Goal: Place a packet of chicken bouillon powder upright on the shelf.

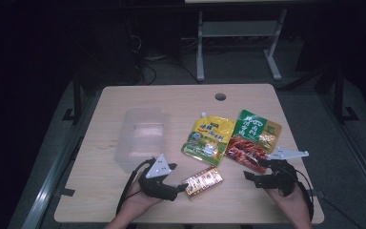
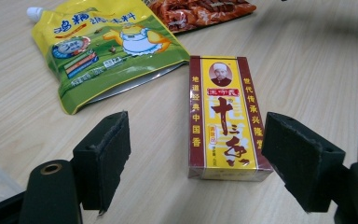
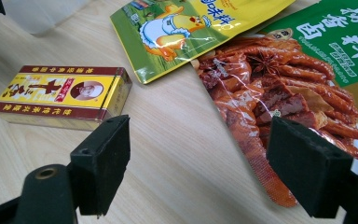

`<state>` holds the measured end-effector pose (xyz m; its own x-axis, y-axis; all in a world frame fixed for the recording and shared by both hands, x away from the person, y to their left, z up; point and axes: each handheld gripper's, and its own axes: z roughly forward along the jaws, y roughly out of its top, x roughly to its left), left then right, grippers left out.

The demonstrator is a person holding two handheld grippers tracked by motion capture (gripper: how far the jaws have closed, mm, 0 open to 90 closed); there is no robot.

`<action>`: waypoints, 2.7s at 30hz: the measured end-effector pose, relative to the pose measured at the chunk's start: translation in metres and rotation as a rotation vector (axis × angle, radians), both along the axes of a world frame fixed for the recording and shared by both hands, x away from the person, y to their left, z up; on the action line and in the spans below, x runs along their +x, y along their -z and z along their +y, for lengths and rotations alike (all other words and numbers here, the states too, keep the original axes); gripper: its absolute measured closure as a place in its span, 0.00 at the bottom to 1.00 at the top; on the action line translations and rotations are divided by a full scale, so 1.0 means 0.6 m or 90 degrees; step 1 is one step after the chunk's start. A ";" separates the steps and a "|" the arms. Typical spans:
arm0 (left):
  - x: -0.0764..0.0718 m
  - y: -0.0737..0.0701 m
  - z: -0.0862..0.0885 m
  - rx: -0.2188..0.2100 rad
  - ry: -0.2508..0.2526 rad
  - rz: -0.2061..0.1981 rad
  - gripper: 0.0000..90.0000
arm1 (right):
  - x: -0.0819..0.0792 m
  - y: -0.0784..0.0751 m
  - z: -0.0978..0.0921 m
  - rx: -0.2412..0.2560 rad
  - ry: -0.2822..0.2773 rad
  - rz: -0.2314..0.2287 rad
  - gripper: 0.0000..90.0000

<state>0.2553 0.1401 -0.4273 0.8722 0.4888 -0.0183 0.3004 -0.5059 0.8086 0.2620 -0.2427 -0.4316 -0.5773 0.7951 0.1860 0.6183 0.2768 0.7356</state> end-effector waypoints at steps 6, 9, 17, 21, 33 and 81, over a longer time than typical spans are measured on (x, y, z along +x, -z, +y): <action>0.001 0.002 -0.006 0.004 0.005 0.008 0.27 | -0.001 -0.002 0.003 -0.002 -0.003 -0.004 0.23; 0.001 0.001 -0.007 0.007 0.007 0.008 0.27 | -0.001 -0.003 0.003 0.000 0.000 -0.004 0.23; 0.010 -0.008 -0.020 0.010 0.004 0.006 0.33 | 0.010 -0.013 0.005 0.000 0.013 0.003 0.21; 0.017 -0.011 -0.023 0.011 0.000 0.009 0.36 | 0.018 -0.024 0.007 0.004 0.011 -0.002 0.21; 0.052 -0.017 -0.054 0.007 -0.016 0.010 0.42 | 0.089 -0.074 0.041 -0.003 -0.006 0.014 0.20; 0.170 0.024 -0.134 0.102 -0.085 0.074 0.93 | 0.301 -0.041 0.110 -0.061 0.040 0.126 0.23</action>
